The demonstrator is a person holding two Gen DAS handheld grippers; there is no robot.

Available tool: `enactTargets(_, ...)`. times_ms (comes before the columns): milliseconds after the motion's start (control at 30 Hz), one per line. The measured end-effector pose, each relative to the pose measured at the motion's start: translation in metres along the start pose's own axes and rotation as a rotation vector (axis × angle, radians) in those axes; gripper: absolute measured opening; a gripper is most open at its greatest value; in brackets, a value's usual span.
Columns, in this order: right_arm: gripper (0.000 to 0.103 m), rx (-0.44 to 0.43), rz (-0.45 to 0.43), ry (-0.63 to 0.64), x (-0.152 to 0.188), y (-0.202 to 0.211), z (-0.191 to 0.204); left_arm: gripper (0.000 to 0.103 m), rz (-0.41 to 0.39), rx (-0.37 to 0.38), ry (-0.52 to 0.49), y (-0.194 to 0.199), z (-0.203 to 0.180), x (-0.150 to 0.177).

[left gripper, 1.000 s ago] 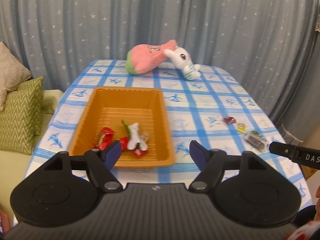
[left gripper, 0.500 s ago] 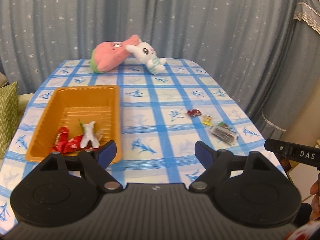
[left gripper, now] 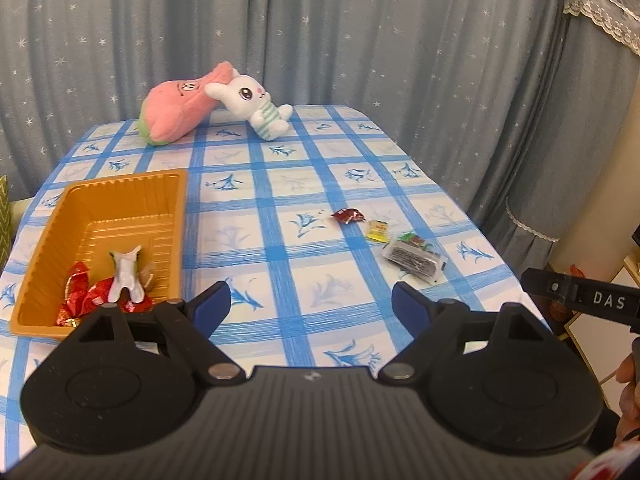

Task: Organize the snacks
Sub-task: 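Move both open tools back toward the remaining snacks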

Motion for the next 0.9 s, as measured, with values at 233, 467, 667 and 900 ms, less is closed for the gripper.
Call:
enactTargets(233, 0.068, 0.007, 0.010, -0.015, 0.001, -0.009, -0.016, 0.086, 0.013, 0.008, -0.010, -0.014, -0.014, 0.000)
enactTargets(467, 0.068, -0.006, 0.027, 0.023, 0.000, -0.030, -0.029, 0.086, 0.035, 0.008, -0.021, -0.036, -0.022, 0.001)
enactTargets(667, 0.068, -0.054, 0.052, 0.092, -0.004, -0.063, -0.031, 0.087, 0.057, 0.005, -0.019, -0.063, -0.022, 0.002)
enactTargets(900, 0.068, -0.123, 0.075, 0.190, -0.009, -0.113, -0.028, 0.086, 0.077, -0.004, -0.016, -0.097, -0.021, -0.002)
Point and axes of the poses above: each gripper's, at about its wrist camera, not at the fingertips, and y roughly against the way its jaws point, z to its left, x to its underside, the point moved 6 cm from there along -y, roughly the way its jaws point, and after that the axes turned 9 degrees about y, right-handed, at the moved point
